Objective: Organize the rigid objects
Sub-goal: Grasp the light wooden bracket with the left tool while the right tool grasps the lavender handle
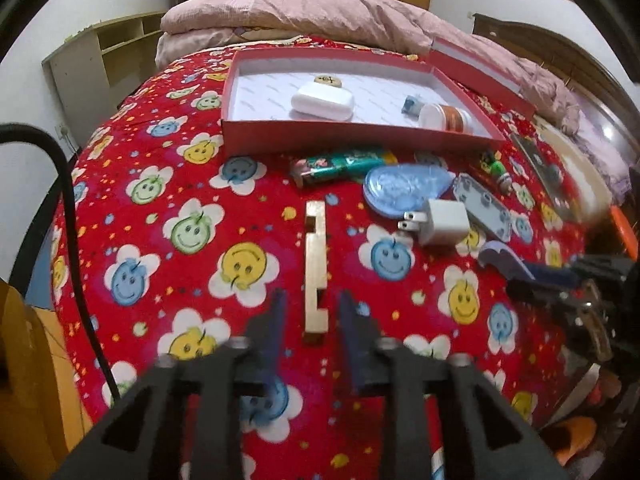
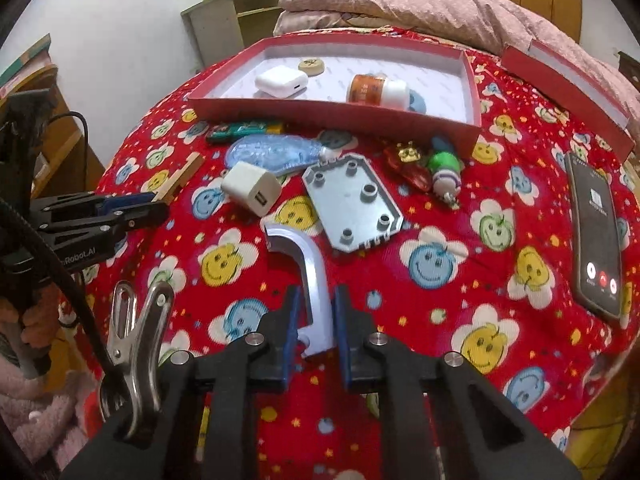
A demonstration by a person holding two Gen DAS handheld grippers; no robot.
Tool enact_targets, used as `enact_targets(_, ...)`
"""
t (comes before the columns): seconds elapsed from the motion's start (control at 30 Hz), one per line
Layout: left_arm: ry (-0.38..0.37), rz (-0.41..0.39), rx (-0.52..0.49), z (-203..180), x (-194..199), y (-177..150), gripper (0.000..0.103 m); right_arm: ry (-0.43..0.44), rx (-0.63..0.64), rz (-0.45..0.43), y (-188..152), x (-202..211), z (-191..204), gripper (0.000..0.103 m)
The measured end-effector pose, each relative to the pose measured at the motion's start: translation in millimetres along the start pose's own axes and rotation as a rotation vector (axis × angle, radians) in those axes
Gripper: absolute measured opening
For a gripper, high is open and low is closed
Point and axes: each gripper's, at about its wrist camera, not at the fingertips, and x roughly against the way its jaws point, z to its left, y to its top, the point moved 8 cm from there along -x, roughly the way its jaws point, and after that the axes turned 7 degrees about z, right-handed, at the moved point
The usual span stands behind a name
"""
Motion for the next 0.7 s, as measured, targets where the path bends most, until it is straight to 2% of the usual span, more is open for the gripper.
enact_targets(0.03,0.006,0.000,0.000,1.2,1.8,-2.6,0.052,0.005,0.004,0.006,-2.4,1.5,0.6,0.026)
enact_targets(0.07,0.014,-0.004,-0.003,2.6,3.6,-5.2,0.054,0.005,0.014,0.007,-4.6,3.0,1.7,0.031)
enact_targets(0.23,0.104,-0.001,0.023,22.5,1.8,-11.6,0.054,-0.017,0.089,0.024,-17.4,5.9,9.0,0.033)
enact_targets(0.3,0.107,-0.007,0.053,30.5,2.3,-11.0,0.055,-0.055,0.123,0.030,-21.2,4.5,9.7,0.033)
enact_targets(0.37,0.143,-0.018,0.079,40.3,3.3,-9.3,0.055,-0.088,0.139,0.023,-21.7,4.9,7.9,0.033)
enact_targets(0.57,0.204,-0.037,0.156,62.4,3.8,-3.3,0.055,-0.192,0.098,0.005,-14.4,5.7,-15.3,0.033)
enact_targets(0.7,0.198,-0.030,0.205,68.5,3.7,-2.0,0.057,-0.201,0.055,-0.008,-9.5,5.0,-25.9,0.033)
